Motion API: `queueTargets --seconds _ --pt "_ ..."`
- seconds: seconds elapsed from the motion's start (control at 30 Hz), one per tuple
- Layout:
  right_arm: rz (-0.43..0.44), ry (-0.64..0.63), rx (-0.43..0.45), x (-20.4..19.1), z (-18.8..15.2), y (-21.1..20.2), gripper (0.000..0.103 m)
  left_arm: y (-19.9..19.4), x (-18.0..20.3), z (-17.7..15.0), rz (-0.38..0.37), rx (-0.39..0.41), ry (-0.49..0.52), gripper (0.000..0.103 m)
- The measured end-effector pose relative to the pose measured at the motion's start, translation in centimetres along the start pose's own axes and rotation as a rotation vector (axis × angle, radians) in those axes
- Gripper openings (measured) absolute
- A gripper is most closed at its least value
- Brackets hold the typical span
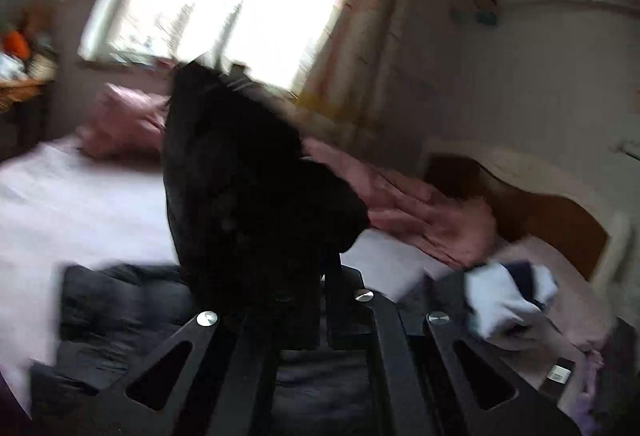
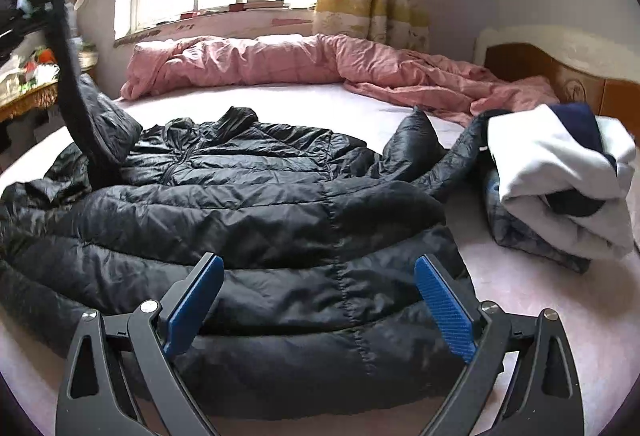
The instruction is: Fold large clothes
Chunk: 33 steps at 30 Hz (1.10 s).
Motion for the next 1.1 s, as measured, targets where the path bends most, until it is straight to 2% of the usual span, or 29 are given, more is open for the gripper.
queueTargets --seconds 0.07,0.13,0.17,0.2,0.23,0.3,0.4,0.5,0.57,0.63,0.67,0.7,0.8,0.83,0.9,0.93,1.0,1.1 --pt "0.004 0.011 -0.01 0.3 0.0 0.2 0.098 1.7 1.6 -2.8 -0.078 -0.08 -0.045 0.001" --pt "0.007 0.009 -0.014 0.4 0.0 0.3 0.098 3.3 2.5 -6.2 -0.097 -0.179 -0.035 0.001" --pt "0.006 0.003 -0.017 0.4 -0.1 0.3 0.098 3.8 2.9 -8.0 -0.097 -0.228 -0.018 0.012" --pt "0.006 0.003 -0.02 0.4 -0.1 0.3 0.098 4.0 3.2 -9.6 -0.103 -0.275 0.001 0.034" --pt "0.008 0.005 -0.024 0.5 -0.3 0.3 0.098 3.8 3.3 -10.9 -0.094 -0.302 0.031 0.044" --pt "0.011 0.015 -0.028 0.7 -0.3 0.3 0.098 2.8 3.1 -12.0 -0.053 -0.289 0.1 0.047" --pt "0.027 0.027 -0.031 0.8 -0.2 0.3 0.098 1.4 1.2 -10.8 -0.014 -0.267 0.097 0.047" --pt "0.029 0.012 -0.016 0.8 0.2 0.1 0.098 0.2 -2.2 -8.2 0.097 -0.231 0.116 0.051" --pt "0.035 -0.011 0.006 0.7 0.8 -0.2 0.098 -0.3 -5.5 -6.6 0.203 -0.22 0.146 0.055" --pt "0.032 -0.024 0.056 1.0 2.6 -0.7 0.098 -0.9 -9.4 -5.3 0.329 -0.202 0.165 0.055" --pt "0.032 -0.014 0.073 1.1 3.7 -0.7 0.098 -1.6 -12.2 -4.6 0.426 -0.179 0.18 0.055" --pt "0.044 0.008 0.08 1.3 5.1 -0.3 0.098 -2.0 -14.1 -4.1 0.491 -0.164 0.185 0.055" --pt "0.083 0.06 -0.039 0.8 8.0 2.9 0.098 -2.9 -20.0 -4.2 0.568 -0.196 0.094 0.059" --pt "0.086 0.078 -0.097 0.6 8.8 4.9 0.098 -3.0 -21.9 -5.0 0.586 -0.238 0.052 0.061" --pt "0.046 0.134 -0.158 0.8 9.5 8.0 0.094 -2.8 -24.7 -7.8 0.626 -0.395 0.016 0.061" --pt "0.026 0.165 -0.183 0.9 9.5 9.2 0.093 -2.7 -25.7 -9.1 0.638 -0.451 0.007 0.061" --pt "0.032 0.23 -0.271 0.5 8.5 12.5 0.093 -2.5 -27.0 -10.8 0.663 -0.495 -0.017 0.061" --pt "0.02 0.17 -0.398 -0.8 5.8 16.9 0.092 -1.9 -27.0 -12.4 0.621 -0.542 -0.045 0.064"
Point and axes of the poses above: each gripper's, at about its wrist camera, not at the fingertips, and y roughly the way its jaws point, x to its right, z to its top, the point moved 8 cm from there along y, roughly the way its jaws point, and after that the axes turned 13 degrees about x, right-handed, at the moved point
